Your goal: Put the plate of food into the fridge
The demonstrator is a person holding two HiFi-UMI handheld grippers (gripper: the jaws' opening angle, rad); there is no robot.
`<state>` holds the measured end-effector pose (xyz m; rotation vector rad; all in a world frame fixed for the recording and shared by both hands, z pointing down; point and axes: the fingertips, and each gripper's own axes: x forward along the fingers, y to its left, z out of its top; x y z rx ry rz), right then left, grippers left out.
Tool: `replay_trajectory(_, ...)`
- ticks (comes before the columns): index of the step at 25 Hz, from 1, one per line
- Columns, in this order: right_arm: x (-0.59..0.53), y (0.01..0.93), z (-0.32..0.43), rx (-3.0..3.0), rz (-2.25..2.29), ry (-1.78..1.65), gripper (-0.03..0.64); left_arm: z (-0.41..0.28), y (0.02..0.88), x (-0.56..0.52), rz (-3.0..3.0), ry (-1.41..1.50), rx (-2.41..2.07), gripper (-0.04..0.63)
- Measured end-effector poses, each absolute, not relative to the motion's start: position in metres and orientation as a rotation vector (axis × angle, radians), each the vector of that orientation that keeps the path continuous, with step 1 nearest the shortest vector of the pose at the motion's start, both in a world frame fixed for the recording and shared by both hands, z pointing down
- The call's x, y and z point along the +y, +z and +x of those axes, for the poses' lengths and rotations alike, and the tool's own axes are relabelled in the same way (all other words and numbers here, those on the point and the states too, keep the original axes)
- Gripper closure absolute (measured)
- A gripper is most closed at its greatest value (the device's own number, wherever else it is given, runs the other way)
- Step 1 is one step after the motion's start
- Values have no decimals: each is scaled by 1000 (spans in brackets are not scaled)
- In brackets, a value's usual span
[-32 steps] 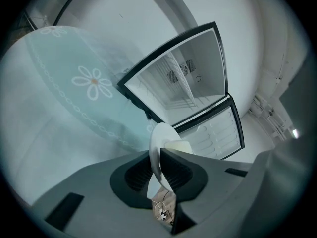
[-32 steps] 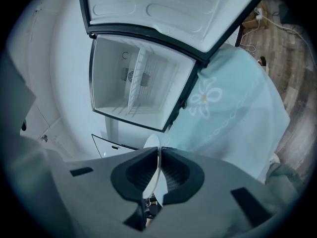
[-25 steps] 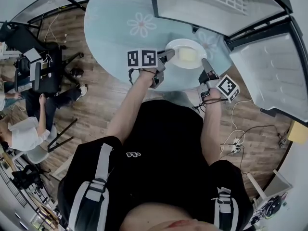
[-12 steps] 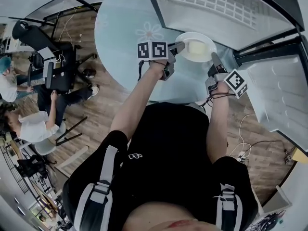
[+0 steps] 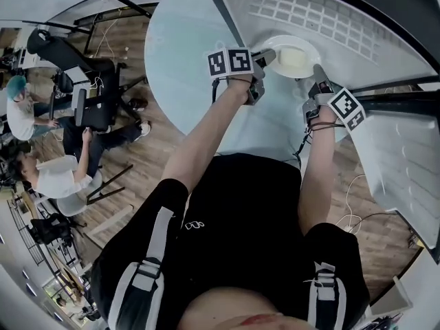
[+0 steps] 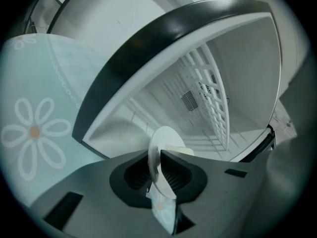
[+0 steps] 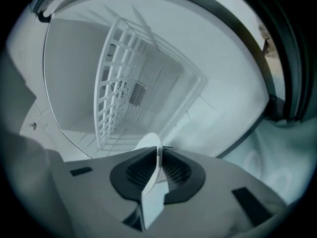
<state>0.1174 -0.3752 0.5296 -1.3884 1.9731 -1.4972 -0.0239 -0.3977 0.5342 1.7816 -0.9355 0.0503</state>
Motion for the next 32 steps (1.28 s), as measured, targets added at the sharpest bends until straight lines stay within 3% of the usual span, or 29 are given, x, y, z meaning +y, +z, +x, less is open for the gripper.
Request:
replay_trajectory(7, -411, 538, 134, 2087, -1587, -1399, 572, -4, 548, -434, 1743, 5, -930, 548)
replay_trajectory(23, -430, 573, 142, 2460, -1975, -1252, 526, 2, 574, -454, 1886, 197, -964, 527)
replay_trajectory(26, -421, 569, 148, 2517, -2050, -1160, 542, -1, 574, -440, 1884, 221, -982, 445)
replay_trajectory(29, -411, 561, 150, 2555, -2125, -1066, 612, -13, 575, -426, 1855, 206, -999, 424)
replay_trajectory(32, -407, 545, 139, 2604, -2097, -954, 612, -37, 573, -418, 1847, 187, -1021, 414)
